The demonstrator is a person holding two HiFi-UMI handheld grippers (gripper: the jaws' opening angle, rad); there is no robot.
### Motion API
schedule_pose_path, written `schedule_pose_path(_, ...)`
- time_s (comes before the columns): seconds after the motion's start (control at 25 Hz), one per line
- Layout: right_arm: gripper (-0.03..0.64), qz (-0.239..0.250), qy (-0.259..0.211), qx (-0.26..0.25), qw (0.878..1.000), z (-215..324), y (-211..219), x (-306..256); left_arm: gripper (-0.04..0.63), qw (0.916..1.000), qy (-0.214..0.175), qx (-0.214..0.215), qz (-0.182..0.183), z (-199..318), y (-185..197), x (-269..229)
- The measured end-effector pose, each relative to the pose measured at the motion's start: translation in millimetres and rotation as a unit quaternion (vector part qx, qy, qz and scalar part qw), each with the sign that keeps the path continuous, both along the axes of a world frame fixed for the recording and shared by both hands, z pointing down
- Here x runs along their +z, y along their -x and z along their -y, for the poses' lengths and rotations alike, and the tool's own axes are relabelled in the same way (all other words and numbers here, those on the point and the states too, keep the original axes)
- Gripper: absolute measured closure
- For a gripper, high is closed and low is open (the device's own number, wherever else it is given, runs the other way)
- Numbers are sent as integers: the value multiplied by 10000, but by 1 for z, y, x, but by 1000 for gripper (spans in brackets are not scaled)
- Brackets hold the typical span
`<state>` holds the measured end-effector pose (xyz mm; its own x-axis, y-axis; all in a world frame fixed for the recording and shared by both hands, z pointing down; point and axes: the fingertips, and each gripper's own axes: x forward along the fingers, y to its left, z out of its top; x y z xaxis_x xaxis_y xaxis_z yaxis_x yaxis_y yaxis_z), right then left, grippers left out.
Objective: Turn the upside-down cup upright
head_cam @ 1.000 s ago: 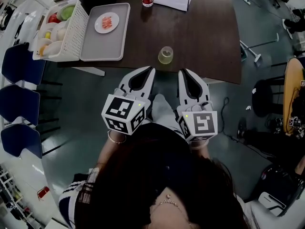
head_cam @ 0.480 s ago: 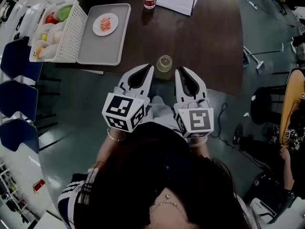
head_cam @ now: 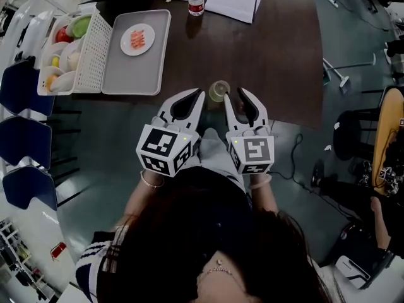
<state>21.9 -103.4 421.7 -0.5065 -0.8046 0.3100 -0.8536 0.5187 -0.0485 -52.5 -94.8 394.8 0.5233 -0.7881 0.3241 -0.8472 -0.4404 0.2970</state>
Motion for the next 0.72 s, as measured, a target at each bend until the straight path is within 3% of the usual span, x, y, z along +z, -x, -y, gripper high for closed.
schedule_pose_path(0.52,354,-724,694,-93,9949,22,18,94,600,9995,270,171,-28,12,9,24)
schedule_pose_path(0.72,325,-973,979,-150,9903,26,21,126,600,9991,377,179,-45,13,11,33)
